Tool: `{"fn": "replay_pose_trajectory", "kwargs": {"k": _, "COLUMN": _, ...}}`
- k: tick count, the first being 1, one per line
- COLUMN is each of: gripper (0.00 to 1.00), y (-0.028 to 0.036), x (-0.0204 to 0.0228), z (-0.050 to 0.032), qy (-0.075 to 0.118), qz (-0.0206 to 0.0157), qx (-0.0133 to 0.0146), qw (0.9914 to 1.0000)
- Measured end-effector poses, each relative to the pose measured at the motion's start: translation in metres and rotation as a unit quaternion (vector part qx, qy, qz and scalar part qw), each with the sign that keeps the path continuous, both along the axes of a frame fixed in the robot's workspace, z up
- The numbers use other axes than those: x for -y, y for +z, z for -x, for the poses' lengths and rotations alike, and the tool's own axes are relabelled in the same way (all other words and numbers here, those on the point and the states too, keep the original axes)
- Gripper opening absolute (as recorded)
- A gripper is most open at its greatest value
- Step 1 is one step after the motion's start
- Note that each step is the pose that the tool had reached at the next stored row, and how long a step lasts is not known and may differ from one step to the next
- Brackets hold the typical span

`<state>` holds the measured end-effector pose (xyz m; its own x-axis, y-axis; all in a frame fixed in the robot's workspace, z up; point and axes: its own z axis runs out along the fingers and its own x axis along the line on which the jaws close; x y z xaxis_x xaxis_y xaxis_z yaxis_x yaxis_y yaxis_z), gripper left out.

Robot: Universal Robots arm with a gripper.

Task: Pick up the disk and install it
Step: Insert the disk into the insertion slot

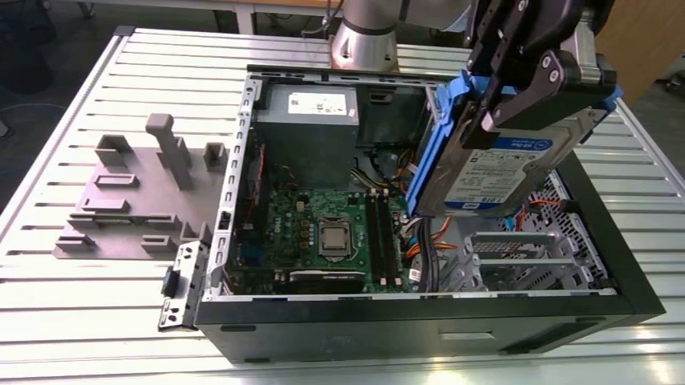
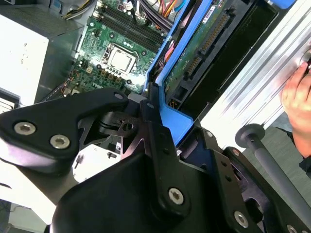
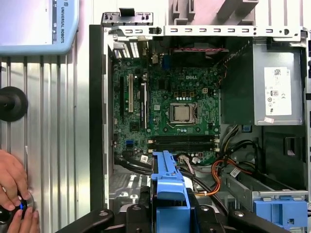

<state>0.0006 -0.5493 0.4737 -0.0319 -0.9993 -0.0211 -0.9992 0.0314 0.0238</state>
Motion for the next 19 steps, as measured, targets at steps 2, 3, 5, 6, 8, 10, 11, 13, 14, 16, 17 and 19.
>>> {"fn": "replay_pose_trajectory", "kwargs": {"k": 2, "gripper": 0.36, "y": -0.0002, "x": 0.0022, "z": -0.0007, "qy": 0.0, "qz": 0.0001, "qx": 0.0, "qw": 1.0}}
{"fn": "replay_pose_trajectory", "kwargs": {"k": 3, "gripper": 0.36, "y": -0.0004, "x": 0.0035, "z": -0.0009, "qy": 0.0, "qz": 0.0001, "qx": 0.0, "qw": 1.0}}
{"fn": "replay_pose_trajectory", "kwargs": {"k": 5, "gripper": 0.36, "y": -0.0007, "x": 0.006, "z": -0.0013, "qy": 0.0, "qz": 0.0, "qx": 0.0, "qw": 1.0}}
{"fn": "replay_pose_trajectory", "kwargs": {"k": 6, "gripper": 0.36, "y": -0.0008, "x": 0.007, "z": -0.0015, "qy": 0.0, "qz": 0.0, "qx": 0.0, "qw": 1.0}}
{"fn": "replay_pose_trajectory", "kwargs": {"k": 8, "gripper": 0.36, "y": -0.0011, "x": 0.0086, "z": -0.0022, "qy": 0.0, "qz": 0.0, "qx": 0.0, "qw": 1.0}}
{"fn": "replay_pose_trajectory", "kwargs": {"k": 10, "gripper": 0.36, "y": -0.0014, "x": 0.0099, "z": -0.0035, "qy": 0.0, "qz": 0.0, "qx": 0.0, "qw": 1.0}}
{"fn": "replay_pose_trajectory", "kwargs": {"k": 11, "gripper": 0.36, "y": -0.0016, "x": 0.0101, "z": -0.0044, "qy": 0.0, "qz": 0.0, "qx": 0.0, "qw": 1.0}}
{"fn": "replay_pose_trajectory", "kwargs": {"k": 13, "gripper": 0.36, "y": -0.0019, "x": 0.0105, "z": -0.007, "qy": 0.0, "qz": 0.0, "qx": 0.0, "qw": 1.0}}
{"fn": "replay_pose_trajectory", "kwargs": {"k": 14, "gripper": 0.36, "y": -0.002, "x": 0.0107, "z": -0.0084, "qy": 0.0, "qz": 0.0, "qx": 0.0, "qw": 1.0}}
{"fn": "replay_pose_trajectory", "kwargs": {"k": 16, "gripper": 0.36, "y": -0.0024, "x": 0.011, "z": -0.0115, "qy": 0.0, "qz": 0.0, "qx": 0.0, "qw": 1.0}}
{"fn": "replay_pose_trajectory", "kwargs": {"k": 17, "gripper": 0.36, "y": -0.0027, "x": 0.0111, "z": -0.0132, "qy": 0.0, "qz": -0.0001, "qx": 0.0, "qw": 1.0}}
{"fn": "replay_pose_trajectory", "kwargs": {"k": 19, "gripper": 0.36, "y": -0.003, "x": 0.0116, "z": -0.0166, "qy": 0.0, "qz": 0.0, "qx": 0.0, "qw": 1.0}}
